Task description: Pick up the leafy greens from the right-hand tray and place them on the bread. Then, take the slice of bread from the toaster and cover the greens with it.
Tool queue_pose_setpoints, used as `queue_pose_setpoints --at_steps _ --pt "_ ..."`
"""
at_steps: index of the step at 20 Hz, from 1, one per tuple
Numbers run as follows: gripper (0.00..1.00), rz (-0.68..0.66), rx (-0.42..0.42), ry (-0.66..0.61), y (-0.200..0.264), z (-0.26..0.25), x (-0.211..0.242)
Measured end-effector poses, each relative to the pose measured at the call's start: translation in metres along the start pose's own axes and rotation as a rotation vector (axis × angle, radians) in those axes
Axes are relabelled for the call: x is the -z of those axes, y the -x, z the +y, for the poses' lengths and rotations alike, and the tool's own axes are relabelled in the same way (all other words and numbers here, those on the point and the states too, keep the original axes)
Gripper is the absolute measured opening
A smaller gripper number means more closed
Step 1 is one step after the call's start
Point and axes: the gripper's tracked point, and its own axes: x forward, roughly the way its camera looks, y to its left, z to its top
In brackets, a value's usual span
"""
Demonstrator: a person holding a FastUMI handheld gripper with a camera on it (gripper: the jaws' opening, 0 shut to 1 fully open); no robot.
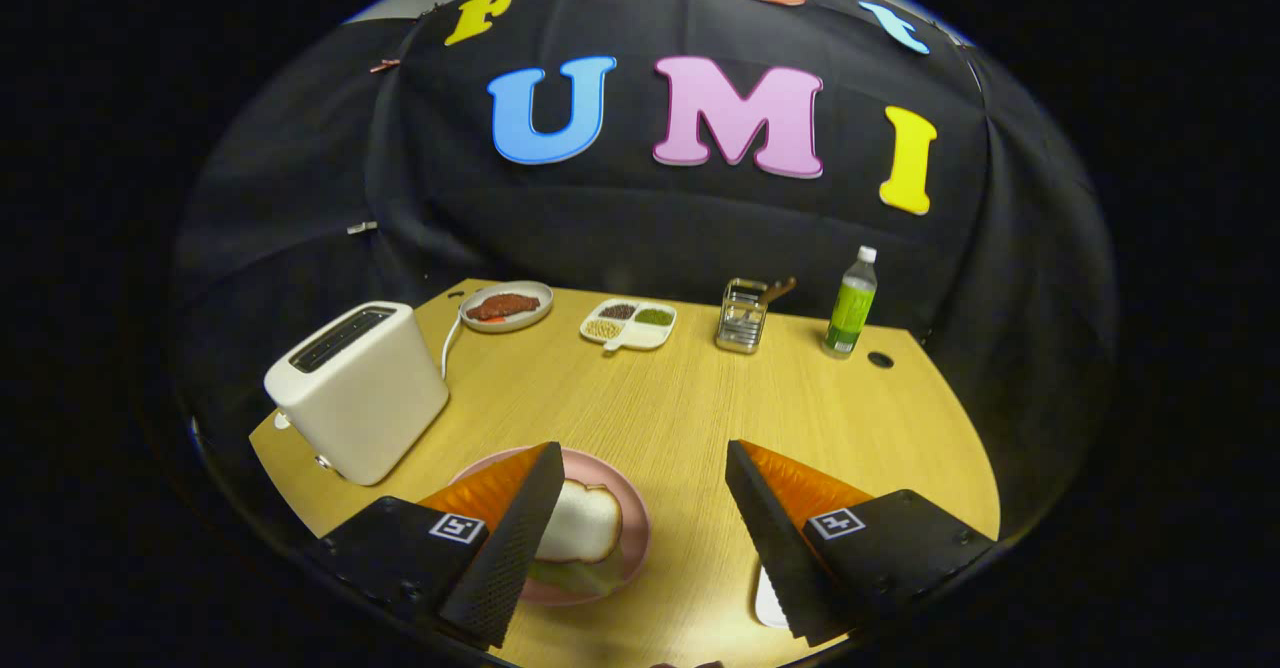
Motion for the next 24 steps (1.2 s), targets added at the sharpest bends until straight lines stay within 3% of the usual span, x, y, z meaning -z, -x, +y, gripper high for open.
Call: queue_pose_setpoints --at_steps 7,15,24 --pt "0.98 -0.11 0.022 0.016 0.078 -0.014 -0.069" --pt "0.98 -0.326 0.052 0.172 0.171 0.002 -0.153" --pt "0.98 -0.346 0.033 0.179 0.183 0.029 -0.16"
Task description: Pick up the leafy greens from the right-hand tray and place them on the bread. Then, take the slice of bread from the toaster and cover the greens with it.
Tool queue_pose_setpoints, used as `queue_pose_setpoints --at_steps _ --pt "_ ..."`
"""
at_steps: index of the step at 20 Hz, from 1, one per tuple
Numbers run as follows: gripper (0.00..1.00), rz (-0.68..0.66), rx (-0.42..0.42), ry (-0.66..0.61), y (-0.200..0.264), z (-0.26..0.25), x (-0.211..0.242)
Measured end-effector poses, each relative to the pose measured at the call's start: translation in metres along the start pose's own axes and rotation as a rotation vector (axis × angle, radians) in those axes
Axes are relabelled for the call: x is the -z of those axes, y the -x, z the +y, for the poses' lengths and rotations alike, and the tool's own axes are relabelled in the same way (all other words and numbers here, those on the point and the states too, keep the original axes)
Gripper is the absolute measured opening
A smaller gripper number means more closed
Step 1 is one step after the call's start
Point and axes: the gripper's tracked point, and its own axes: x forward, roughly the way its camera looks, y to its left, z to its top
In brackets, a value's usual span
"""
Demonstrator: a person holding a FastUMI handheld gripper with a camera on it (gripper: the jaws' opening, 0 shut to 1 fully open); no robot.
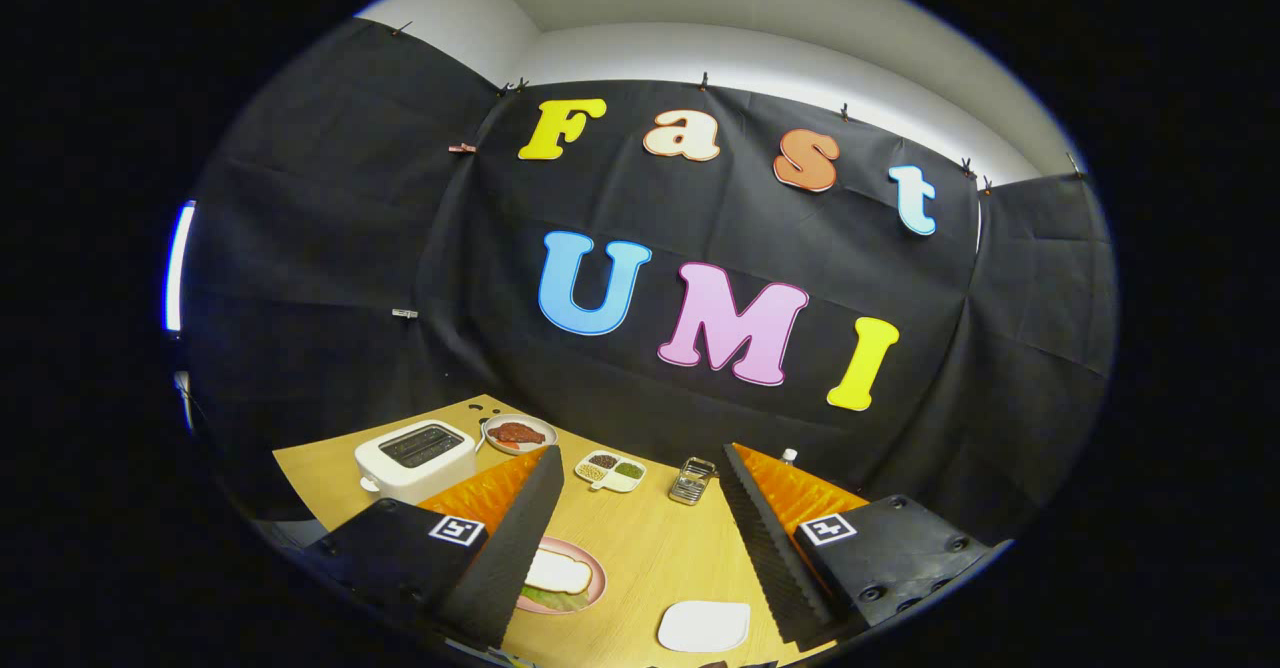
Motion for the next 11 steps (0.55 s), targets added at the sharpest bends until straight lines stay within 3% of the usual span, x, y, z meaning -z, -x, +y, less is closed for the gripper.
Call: queue_pose_setpoints --at_steps 11 --pt "0.98 0.015 0.006 -0.006 -0.0055 -0.0044 0.0076"
